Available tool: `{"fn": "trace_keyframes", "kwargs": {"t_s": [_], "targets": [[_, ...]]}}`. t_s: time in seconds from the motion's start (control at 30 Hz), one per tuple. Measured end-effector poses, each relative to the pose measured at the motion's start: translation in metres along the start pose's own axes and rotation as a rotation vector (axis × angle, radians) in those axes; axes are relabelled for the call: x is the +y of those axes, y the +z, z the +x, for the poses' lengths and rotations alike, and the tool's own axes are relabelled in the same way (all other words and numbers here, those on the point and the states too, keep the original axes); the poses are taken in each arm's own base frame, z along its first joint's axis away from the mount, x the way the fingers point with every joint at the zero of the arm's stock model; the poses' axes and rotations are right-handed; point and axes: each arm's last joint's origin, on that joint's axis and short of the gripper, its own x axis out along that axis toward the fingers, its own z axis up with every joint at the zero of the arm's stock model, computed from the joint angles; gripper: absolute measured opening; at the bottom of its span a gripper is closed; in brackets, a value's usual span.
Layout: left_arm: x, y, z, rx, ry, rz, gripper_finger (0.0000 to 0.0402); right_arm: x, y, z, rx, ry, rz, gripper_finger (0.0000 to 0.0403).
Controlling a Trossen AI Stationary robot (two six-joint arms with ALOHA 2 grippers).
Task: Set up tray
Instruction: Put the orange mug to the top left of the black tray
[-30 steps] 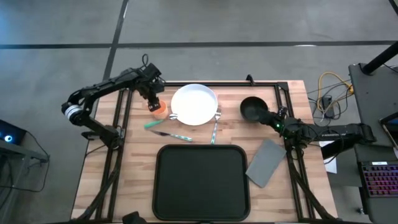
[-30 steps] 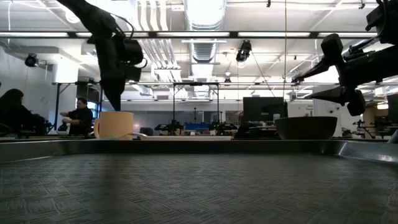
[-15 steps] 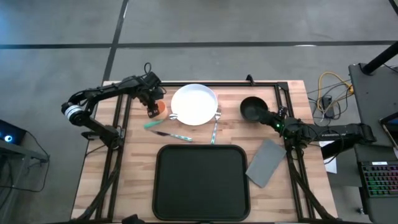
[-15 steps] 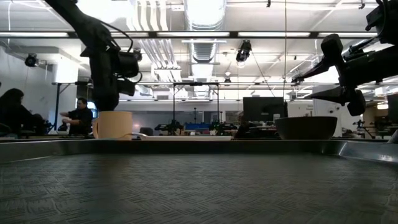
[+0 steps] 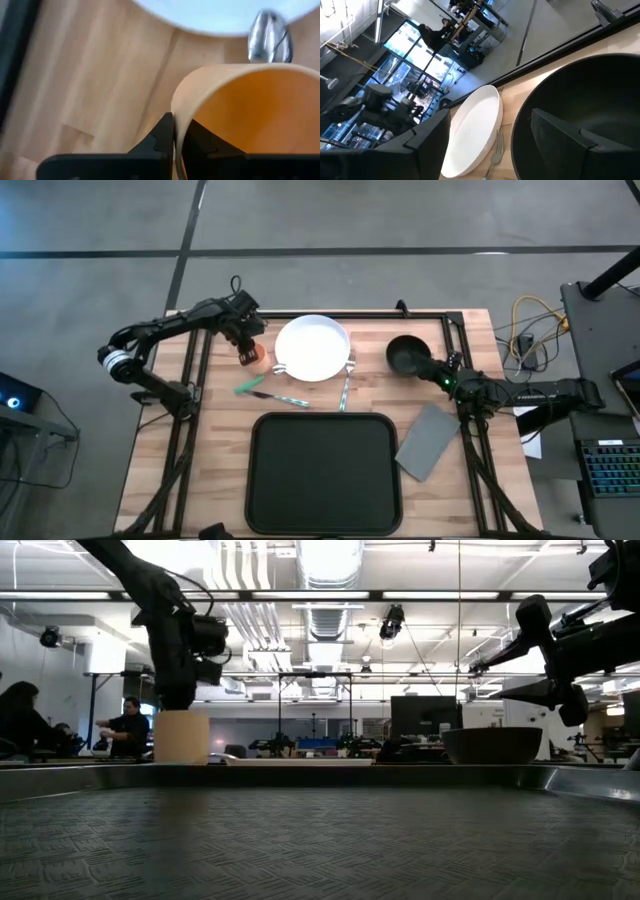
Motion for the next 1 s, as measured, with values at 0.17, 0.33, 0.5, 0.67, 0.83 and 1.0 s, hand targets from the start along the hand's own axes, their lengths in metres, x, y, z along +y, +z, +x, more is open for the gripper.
{"fn": "trace_keyframes", "kwargs": {"t_s": [0.17, 0.33, 0.5, 0.67, 0.83, 1.0], "targets": [[0.002, 0.014, -0.021, -0.08, -0.051, 0.007, 0.0006, -0.001, -0.001, 0.0, 0.005, -0.012, -0.013, 0.026], [0.002, 0.026, -0.043, -0.133, -0.105, 0.013, 0.0002, -0.002, -0.001, 0.0, 0.003, -0.019, -0.007, 0.026], [-0.011, 0.033, -0.057, -0.092, -0.144, -0.068, 0.0001, -0.002, -0.001, 0.0, 0.001, -0.018, 0.048, 0.0258], [-0.059, 0.046, -0.058, -0.045, -0.204, -0.199, 0.0001, -0.002, -0.001, 0.0, 0.0, -0.018, 0.079, 0.0258], [-0.115, 0.042, -0.048, 0.035, -0.167, -0.186, 0.0001, -0.002, -0.001, 0.0, 0.0, -0.018, 0.079, 0.0257], [-0.144, 0.024, -0.031, 0.128, -0.161, -0.259, 0.0001, -0.002, -0.001, 0.0, 0.001, -0.018, 0.079, 0.0256]]}}
